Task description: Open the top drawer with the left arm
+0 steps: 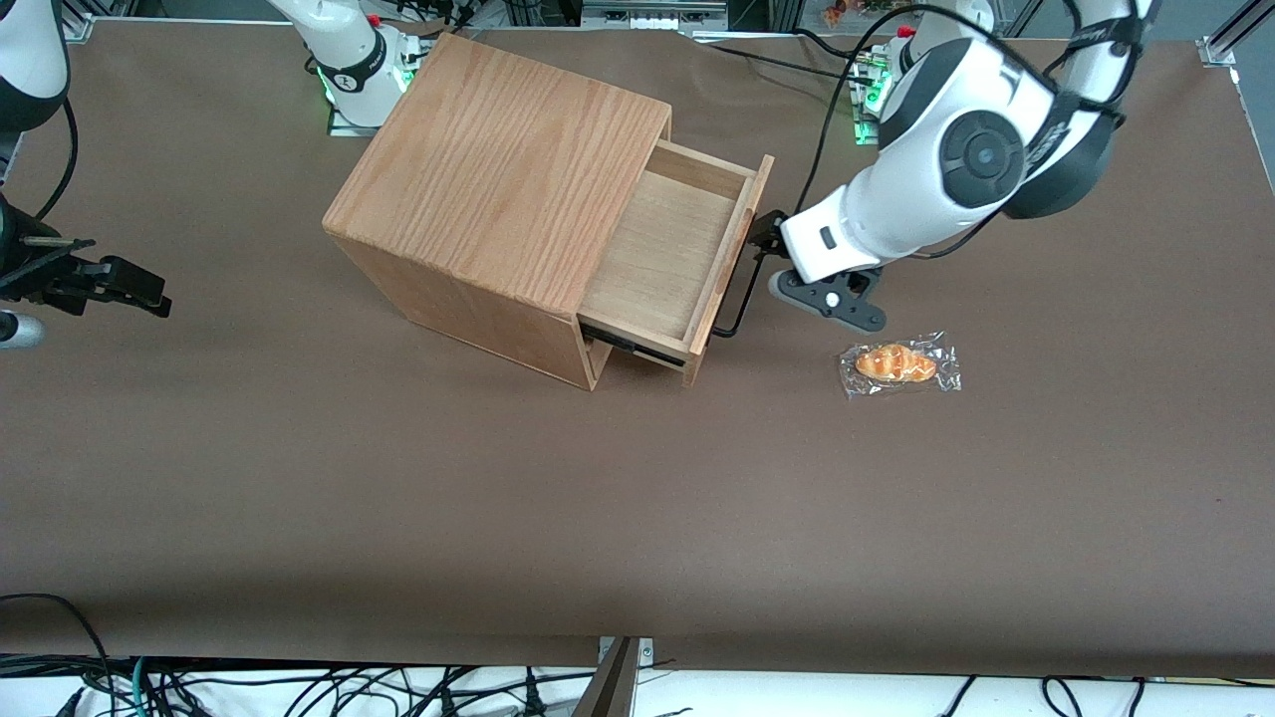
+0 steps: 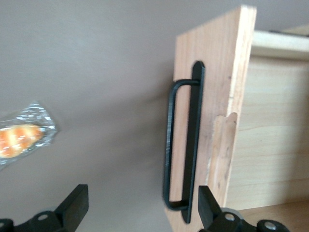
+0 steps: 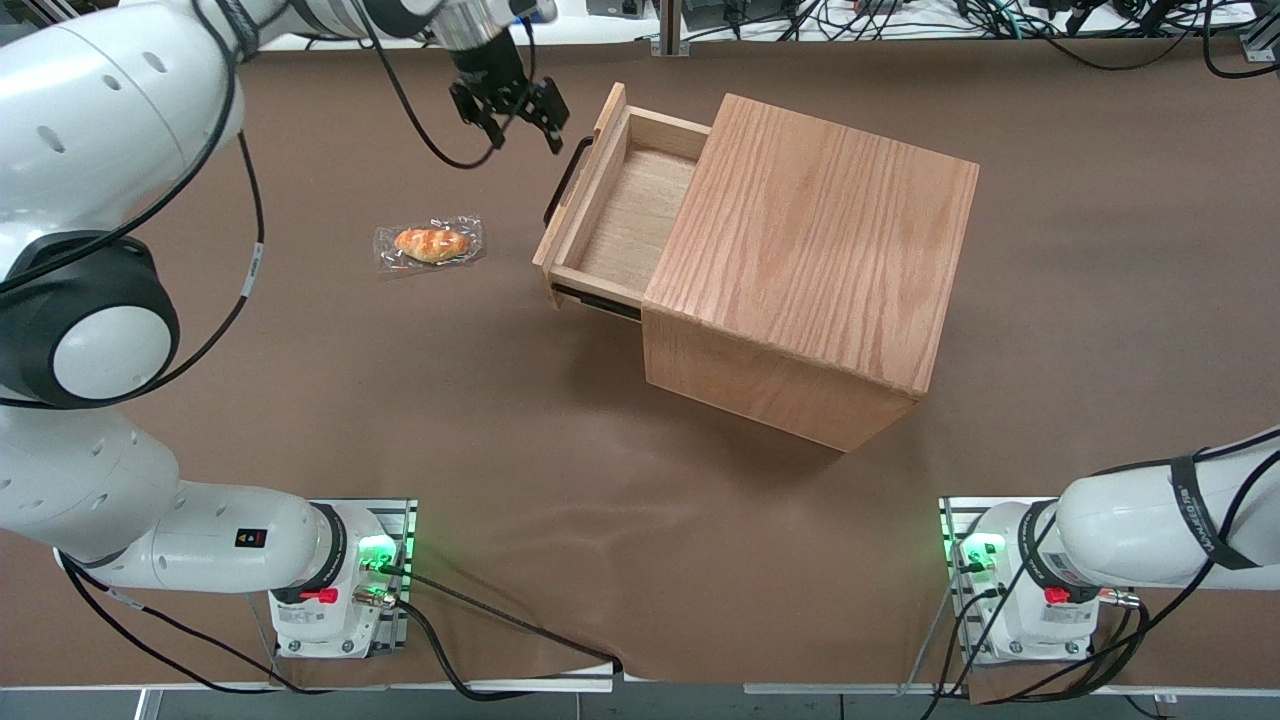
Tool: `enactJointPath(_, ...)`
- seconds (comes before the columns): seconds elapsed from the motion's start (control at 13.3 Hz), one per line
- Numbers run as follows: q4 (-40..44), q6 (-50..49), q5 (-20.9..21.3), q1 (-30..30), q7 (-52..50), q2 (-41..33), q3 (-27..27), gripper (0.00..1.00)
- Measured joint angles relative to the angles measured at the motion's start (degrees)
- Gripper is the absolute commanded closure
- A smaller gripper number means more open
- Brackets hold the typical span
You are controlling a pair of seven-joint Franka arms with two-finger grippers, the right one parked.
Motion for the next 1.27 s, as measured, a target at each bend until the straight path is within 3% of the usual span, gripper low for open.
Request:
enactJointPath(0.38,-0.16,-5.16,0.27,0.82,0.05,-8.39,11.66,0.0)
enactJointPath(0.6,-1.5,-5.3,8.22,1.05,0.4,-10.12,16.39,0.0)
enactJointPath(0.75,-1.58,-5.12,10.83,0.46,0.39,-10.52,17.78,0.0)
enactJointPath(1.05,-1.02,-4.79,10.52,-0.63,1.43,-11.23,20.78,0.0)
enactJointPath(1.27,-0.47,-4.66,7.81,-0.4,4.39,-11.31,21.96,0.0)
